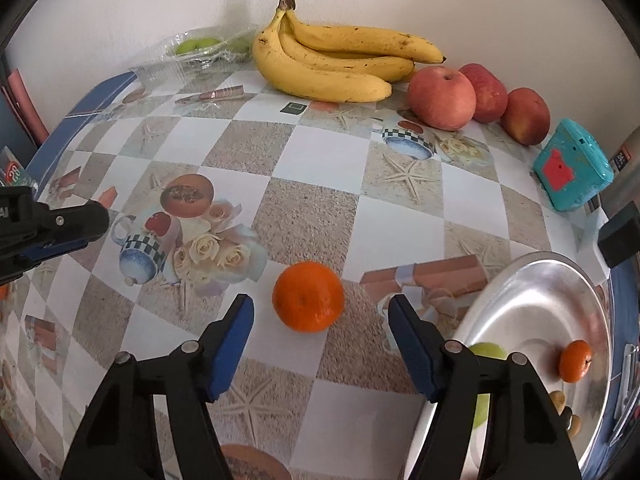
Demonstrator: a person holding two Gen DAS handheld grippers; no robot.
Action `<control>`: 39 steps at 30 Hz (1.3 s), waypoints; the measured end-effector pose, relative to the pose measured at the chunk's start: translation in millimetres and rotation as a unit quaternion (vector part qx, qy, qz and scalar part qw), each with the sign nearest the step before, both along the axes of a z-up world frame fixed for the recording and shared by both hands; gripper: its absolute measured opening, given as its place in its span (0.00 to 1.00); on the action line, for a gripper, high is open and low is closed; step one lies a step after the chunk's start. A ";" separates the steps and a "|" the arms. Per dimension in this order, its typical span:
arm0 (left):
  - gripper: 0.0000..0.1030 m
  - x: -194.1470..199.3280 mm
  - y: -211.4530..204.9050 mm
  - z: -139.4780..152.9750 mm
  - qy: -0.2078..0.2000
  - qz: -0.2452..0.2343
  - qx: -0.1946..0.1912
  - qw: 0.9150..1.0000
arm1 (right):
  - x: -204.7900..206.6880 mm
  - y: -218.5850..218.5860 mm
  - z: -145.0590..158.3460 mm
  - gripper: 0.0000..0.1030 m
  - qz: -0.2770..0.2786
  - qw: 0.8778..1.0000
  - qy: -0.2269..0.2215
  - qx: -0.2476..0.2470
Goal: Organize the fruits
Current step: 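Lift the dark plum with the left tool while the right tool grasps the last tangerine, then carry the plum and tangerine over the steel bowl with both tools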
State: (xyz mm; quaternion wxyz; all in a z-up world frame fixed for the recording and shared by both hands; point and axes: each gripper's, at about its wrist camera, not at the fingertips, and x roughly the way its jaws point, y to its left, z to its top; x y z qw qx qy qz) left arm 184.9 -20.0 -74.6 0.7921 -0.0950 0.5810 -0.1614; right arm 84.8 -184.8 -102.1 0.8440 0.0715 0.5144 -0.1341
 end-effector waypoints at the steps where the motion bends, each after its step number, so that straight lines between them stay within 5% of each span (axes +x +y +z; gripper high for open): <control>1: 0.26 0.2 -0.7 -0.7 0.000 0.000 0.000 1.000 | 1.7 -0.6 -0.7 0.61 0.000 1.000 0.000 0.001; 10: 0.26 -0.2 -5.9 -2.0 0.001 -0.005 0.002 1.000 | 4.0 -2.2 1.0 0.38 0.002 1.000 -0.013 0.018; 24: 0.26 -11.0 -9.9 14.3 -0.014 -0.018 0.005 1.000 | -13.3 -3.3 35.5 0.37 -0.012 0.998 -0.047 0.037; 39: 0.26 -50.3 -46.5 67.4 -0.090 -0.094 0.021 0.991 | -74.1 -14.5 71.6 0.37 -0.053 0.995 -0.071 0.037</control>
